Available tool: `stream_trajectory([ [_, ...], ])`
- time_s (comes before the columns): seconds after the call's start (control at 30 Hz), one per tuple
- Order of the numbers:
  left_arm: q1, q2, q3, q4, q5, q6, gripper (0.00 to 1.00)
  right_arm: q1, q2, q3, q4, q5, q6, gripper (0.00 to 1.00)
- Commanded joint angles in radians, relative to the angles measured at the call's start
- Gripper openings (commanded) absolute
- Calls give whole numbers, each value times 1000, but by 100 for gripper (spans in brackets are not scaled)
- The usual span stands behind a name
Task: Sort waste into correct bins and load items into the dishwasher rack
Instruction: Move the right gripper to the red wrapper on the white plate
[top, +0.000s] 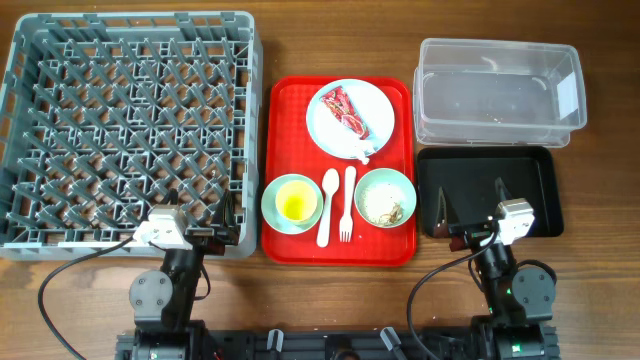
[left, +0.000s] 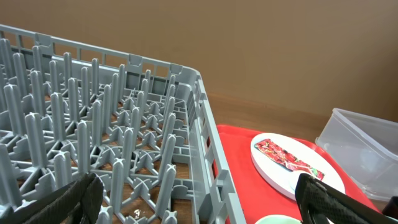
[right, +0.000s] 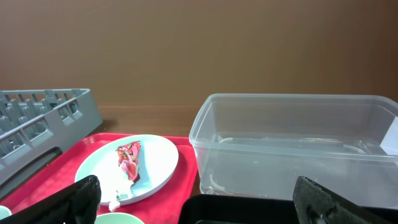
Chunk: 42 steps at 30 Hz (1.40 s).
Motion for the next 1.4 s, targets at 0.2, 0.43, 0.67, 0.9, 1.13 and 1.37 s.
stream_trajectory([
  [0.2, -5, -7, -5, -2, 8, 12, 100, -3, 2, -1, 5, -16, 8, 100],
  [0.43, -5, -7, -5, -2, 8, 12, 100, -3, 2, -1, 5, -16, 8, 100],
  [0.67, -5, -7, -5, -2, 9, 11, 100, -3, 2, -1, 5, -13, 3, 100],
  [0.9, -5, -7, -2, -2, 8, -49, 100, -3, 2, 9, -7, -27, 92, 100],
  [1.13, -5, 68, 236, -354, -19, -48, 100, -3, 218, 307, -256, -21, 2, 100],
  [1.37, -5, 682, 785, -798, -37, -48, 100, -3, 975, 1062, -832, -79, -156, 100],
])
